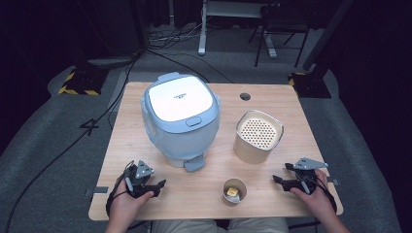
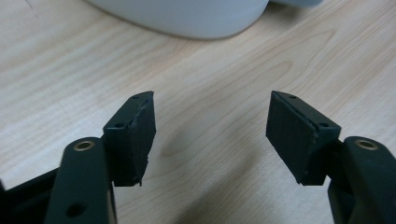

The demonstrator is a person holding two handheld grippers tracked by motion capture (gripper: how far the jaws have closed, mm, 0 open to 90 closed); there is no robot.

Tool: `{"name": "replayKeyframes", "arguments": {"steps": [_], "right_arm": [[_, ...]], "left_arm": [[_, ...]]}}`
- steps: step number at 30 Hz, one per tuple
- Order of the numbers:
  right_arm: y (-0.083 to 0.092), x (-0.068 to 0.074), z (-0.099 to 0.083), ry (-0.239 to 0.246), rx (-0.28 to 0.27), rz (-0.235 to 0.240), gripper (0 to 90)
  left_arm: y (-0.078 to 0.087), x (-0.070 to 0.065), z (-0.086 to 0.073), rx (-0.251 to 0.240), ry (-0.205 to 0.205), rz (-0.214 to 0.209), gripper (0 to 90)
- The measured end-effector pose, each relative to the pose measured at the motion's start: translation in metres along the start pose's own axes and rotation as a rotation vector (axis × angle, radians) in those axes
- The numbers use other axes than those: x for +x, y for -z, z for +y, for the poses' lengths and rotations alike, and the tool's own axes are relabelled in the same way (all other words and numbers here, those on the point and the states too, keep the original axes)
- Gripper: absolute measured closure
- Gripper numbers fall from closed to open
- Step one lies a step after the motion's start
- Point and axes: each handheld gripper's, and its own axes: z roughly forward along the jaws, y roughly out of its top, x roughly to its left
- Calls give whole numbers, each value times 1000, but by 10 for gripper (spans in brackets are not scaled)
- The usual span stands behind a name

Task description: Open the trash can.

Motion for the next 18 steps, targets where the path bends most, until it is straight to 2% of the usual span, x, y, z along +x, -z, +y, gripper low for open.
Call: {"name": "replayKeyframes", "arguments": {"steps": [1,3,5,8,10,13,15,18], "right_arm": [[0,0,0,0,0,0,244],[0,0,0,0,-1,1,246],[1,1,0,-1,0,2,248],[1,1,0,-1,-1,2,252],[1,1,-1,5,-2,5,265],[1,1,-1,12,-7,11,293],[2,1,-1,15,-7,12,300],[2,2,-1,14,-10,17,307]], "left_arm": [[3,1,2,-7,8,-13,356],[7,2,3,-15,4,-22,362],[17,4,8,-40,-4,-50,369],[25,5,12,-63,-32,-80,356],[32,7,16,-84,-61,-85,345],[41,7,21,-112,-65,-122,349],[44,8,22,-118,-77,-121,350],[52,6,27,-129,-110,-148,350]]}}
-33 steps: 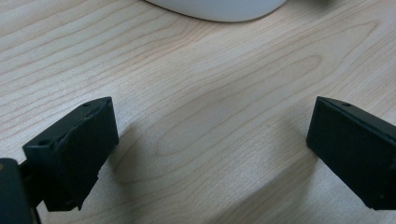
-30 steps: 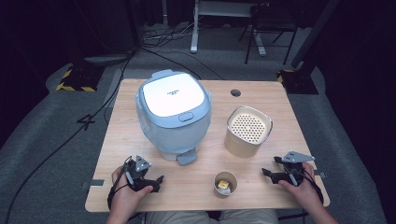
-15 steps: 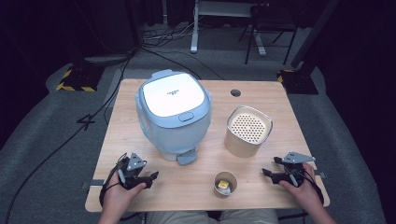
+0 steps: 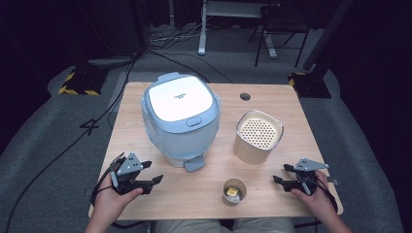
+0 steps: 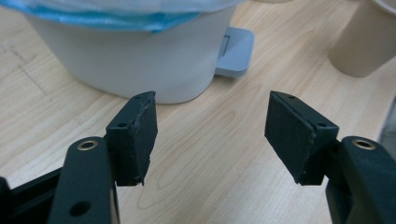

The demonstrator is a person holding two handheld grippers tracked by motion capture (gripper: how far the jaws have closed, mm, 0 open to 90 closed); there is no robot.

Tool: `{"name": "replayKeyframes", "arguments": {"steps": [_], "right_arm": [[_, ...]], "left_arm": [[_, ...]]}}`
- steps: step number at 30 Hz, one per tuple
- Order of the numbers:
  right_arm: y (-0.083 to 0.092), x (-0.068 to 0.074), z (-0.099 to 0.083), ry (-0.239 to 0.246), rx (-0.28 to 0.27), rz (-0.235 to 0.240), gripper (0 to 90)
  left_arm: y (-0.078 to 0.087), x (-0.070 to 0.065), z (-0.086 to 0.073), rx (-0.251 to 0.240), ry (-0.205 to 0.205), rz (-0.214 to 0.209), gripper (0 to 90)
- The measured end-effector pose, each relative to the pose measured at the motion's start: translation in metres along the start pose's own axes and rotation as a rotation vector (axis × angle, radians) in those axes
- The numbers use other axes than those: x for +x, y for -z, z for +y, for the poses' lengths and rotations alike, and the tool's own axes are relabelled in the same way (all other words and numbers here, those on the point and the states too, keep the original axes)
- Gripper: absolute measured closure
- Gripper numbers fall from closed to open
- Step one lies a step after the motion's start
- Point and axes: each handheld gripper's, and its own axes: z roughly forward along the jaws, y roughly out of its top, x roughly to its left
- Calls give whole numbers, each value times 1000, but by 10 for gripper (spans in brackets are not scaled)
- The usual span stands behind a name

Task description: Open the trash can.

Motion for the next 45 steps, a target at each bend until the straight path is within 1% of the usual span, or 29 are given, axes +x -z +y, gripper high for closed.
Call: {"name": "replayKeyframes", "arguments": {"steps": [1,2,3,5,7,8,10,12,13,14,16,20,22,23,24,28,30,34,35,36,37,38,39,40,42,43,45], "right_arm": [[0,0,0,0,0,0,307],[0,0,0,0,0,0,306],[0,0,0,0,0,0,307],[0,0,0,0,0,0,307],[0,0,0,0,0,0,307],[0,0,0,0,0,0,307],[0,0,0,0,0,0,307],[0,0,0,0,0,-1,309],[0,0,0,0,0,-1,309],[0,1,0,9,-1,-3,325],[0,1,0,7,-3,-2,326],[0,1,0,7,-3,0,329],[0,1,0,8,-3,0,330],[0,1,0,8,-3,0,330],[0,1,0,7,-3,0,330],[0,1,0,8,-3,3,333],[0,1,0,8,-3,3,334],[0,1,0,8,-4,4,336],[1,1,0,8,-3,4,336],[1,1,0,9,-3,4,337],[1,1,0,9,-4,3,337],[1,1,0,8,-2,3,338],[1,1,0,8,-3,3,339],[1,1,0,8,-3,3,339],[1,1,0,10,-3,3,340],[1,1,0,9,-4,3,340],[1,1,0,9,-4,3,340]], "left_arm": [[0,0,0,0,0,0,345],[3,-1,3,-9,-27,-18,343],[5,-2,6,-24,-26,-35,346],[7,-2,7,-31,-29,-40,351],[13,-2,13,-61,-35,-64,369],[15,-3,14,-76,-31,-72,379],[21,-3,19,-93,-34,-100,456],[28,-3,25,-111,-46,-134,497],[28,-3,25,-111,-46,-134,538],[34,-5,33,-153,-46,-196,553],[38,-5,40,-190,-71,-232,566],[42,-2,51,-242,-84,-254,597],[44,2,57,-283,-82,-270,618],[44,2,57,-283,-82,-270,632],[45,4,62,-311,-75,-299,646],[46,4,73,-358,-69,-338,668],[47,4,79,-376,-64,-347,683],[51,6,93,-414,-41,-368,759],[51,7,96,-431,-36,-380,773],[52,7,98,-437,-31,-390,780],[52,7,98,-437,-31,-390,783],[52,8,104,-449,-32,-408,783],[53,8,107,-449,-27,-423,782],[53,8,107,-449,-27,-423,782],[54,7,115,-451,-33,-437,781],[54,7,115,-451,-33,-437,781],[56,6,125,-460,-41,-435,780]]}}
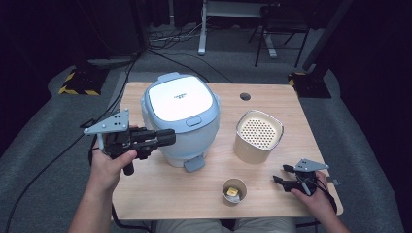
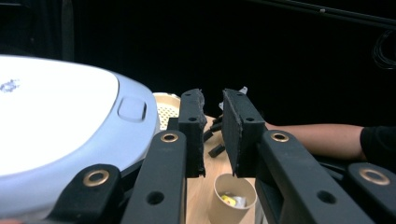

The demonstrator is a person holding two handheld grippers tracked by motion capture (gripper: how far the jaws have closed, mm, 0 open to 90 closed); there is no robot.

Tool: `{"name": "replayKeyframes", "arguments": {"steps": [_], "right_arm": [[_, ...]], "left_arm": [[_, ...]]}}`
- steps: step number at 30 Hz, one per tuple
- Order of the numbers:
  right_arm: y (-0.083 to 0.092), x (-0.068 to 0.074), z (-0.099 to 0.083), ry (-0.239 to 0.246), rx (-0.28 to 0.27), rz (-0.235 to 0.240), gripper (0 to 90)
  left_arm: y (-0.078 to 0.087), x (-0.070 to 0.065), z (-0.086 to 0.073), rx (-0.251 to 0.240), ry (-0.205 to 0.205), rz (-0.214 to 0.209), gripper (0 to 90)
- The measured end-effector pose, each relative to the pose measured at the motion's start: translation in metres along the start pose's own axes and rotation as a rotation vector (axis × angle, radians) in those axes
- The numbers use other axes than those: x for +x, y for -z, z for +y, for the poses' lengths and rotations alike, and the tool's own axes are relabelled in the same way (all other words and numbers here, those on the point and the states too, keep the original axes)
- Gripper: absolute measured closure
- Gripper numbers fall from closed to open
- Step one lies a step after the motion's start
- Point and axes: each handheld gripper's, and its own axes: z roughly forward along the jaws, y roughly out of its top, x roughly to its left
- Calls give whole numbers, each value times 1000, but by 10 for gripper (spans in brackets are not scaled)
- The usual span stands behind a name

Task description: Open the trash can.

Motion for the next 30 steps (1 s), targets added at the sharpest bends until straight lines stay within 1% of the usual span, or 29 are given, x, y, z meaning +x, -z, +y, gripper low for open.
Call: {"name": "replayKeyframes", "arguments": {"steps": [3,5,6,8,9,12,13,15,16,18,20,22,23,28,30], "right_arm": [[0,0,0,0,1,-1,340],[0,0,0,0,0,0,340],[0,0,0,0,0,0,341],[0,0,0,0,0,0,341],[0,0,0,0,0,0,340],[0,0,0,0,0,0,341],[0,0,0,0,0,0,340],[0,0,0,0,0,0,341],[0,0,0,0,1,0,341],[0,0,0,0,1,0,341],[0,0,0,0,1,1,341],[0,0,0,0,1,0,341],[0,0,0,1,0,0,345],[1,1,-1,4,0,-2,351],[1,1,-1,3,0,0,351]], "left_arm": [[-4,2,5,-8,-7,10,770],[-7,4,7,-13,-41,35,762],[-8,6,9,-3,-54,44,763],[-11,9,12,7,-52,35,776],[-14,10,13,11,-45,35,780],[-19,13,18,30,-29,51,802],[-19,13,18,30,-29,51,811],[-27,13,22,54,-33,80,820],[-27,13,22,54,-33,80,826],[-34,14,25,57,-33,91,837],[-40,16,27,77,-34,110,848],[-42,17,27,85,-36,114,851],[-49,18,29,107,-46,123,851],[-61,21,30,168,-62,154,867],[-64,23,28,189,-57,163,873]]}}
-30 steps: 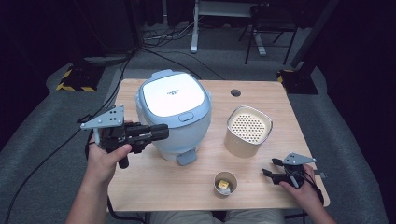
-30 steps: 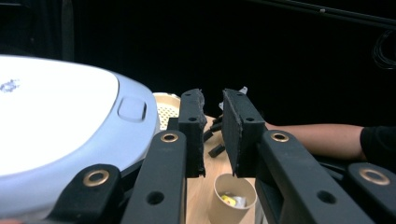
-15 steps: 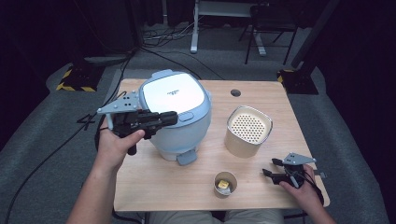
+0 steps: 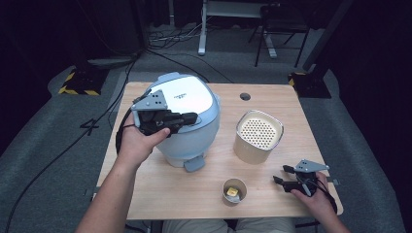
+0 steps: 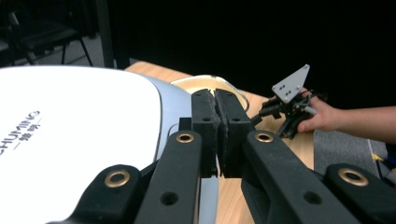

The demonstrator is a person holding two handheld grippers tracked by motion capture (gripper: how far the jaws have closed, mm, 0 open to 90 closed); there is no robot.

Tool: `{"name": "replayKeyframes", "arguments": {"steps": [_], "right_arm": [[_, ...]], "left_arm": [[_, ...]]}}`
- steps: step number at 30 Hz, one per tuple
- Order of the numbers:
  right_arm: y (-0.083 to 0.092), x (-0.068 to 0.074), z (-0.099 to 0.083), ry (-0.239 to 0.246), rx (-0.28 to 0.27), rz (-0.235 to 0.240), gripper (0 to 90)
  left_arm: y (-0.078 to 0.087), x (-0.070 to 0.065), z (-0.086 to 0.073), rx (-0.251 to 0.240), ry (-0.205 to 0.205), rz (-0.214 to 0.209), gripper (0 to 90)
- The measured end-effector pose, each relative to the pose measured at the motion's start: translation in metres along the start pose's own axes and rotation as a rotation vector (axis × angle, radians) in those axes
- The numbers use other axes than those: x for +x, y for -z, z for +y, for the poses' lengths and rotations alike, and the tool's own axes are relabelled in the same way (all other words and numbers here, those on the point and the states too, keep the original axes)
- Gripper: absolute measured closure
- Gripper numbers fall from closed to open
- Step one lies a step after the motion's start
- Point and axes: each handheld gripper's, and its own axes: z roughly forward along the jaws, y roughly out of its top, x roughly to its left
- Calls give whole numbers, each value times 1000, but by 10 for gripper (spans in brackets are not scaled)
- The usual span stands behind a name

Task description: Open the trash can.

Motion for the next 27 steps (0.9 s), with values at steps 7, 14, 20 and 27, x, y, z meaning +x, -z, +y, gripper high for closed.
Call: {"name": "replayKeyframes", "arguments": {"steps": [7,14,20,27], "right_arm": [[0,0,0,0,0,0,351],[0,0,0,0,0,0,351],[0,0,0,0,-2,2,351],[0,0,0,0,-3,8,357]], "left_arm": [[-6,2,-2,71,-1,44,896],[-9,-1,2,110,-25,51,899],[-13,-4,5,142,-28,52,900],[-15,-8,5,134,-44,46,824]]}}
